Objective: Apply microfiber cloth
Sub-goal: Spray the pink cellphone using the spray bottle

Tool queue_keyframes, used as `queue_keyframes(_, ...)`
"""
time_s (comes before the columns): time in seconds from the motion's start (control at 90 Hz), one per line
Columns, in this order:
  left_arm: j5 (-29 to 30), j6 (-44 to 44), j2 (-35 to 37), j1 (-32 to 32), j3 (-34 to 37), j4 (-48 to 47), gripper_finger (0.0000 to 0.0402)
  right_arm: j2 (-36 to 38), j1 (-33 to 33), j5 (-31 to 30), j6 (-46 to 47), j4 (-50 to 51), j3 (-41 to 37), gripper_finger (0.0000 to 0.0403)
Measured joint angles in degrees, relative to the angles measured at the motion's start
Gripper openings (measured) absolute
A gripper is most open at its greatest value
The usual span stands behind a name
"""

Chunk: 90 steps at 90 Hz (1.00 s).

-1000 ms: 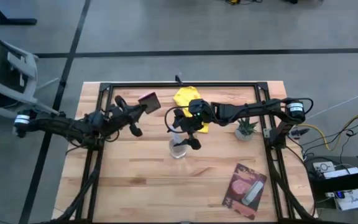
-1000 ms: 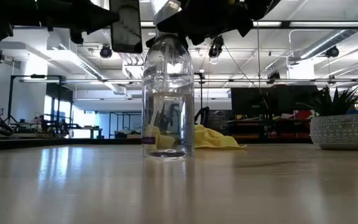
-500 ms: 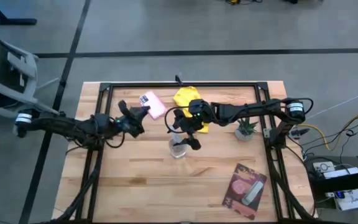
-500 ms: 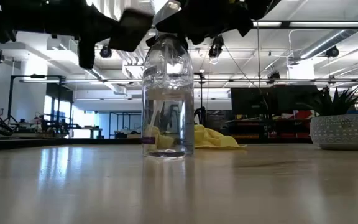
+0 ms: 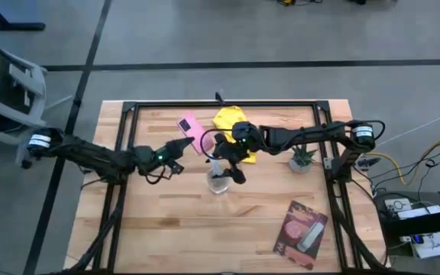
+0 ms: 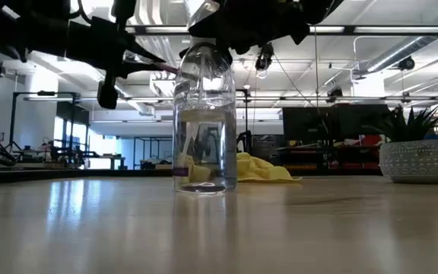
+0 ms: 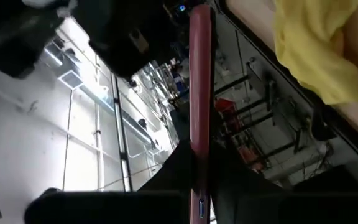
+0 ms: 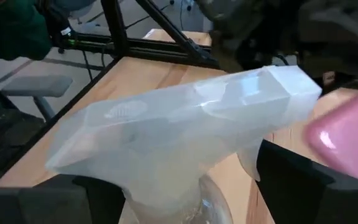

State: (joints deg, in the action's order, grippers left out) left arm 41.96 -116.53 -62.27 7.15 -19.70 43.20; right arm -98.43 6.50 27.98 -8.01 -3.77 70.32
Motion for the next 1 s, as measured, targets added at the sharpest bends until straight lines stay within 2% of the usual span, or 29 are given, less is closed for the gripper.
queue_keyframes(0.167, 2.51, -1.48, 0.94, 3.38, 0.0, 0.04, 0.0009, 0.0, 0.04, -1.02, 0.31, 0.0, 0.0, 0.0261)
queue_keyframes(0.3, 2.4, -1.44, 1.41, 2.84, -0.06, 0.2, 0.0009, 0.0, 0.02, -1.02, 0.06, 0.04, 0.0, 0.0237)
queue_keyframes(0.5, -5.52, 1.55, 0.82, -1.95, -0.16, 0.22, 0.0009, 0.0, 0.02, -1.03, -0.39, 0.07, 0.0, 0.0203)
queue_keyframes(0.8, -3.54, -1.14, 1.17, -4.64, -1.82, 6.61, 0.0009, 0.0, 0.02, -0.99, -0.49, 0.17, 0.0, 0.0175)
queue_keyframes(1.0, -1.74, -1.47, 1.24, -4.58, -2.23, 6.78, 0.0009, 0.0, 0.02, -0.97, -0.37, 0.28, 0.0, 0.015)
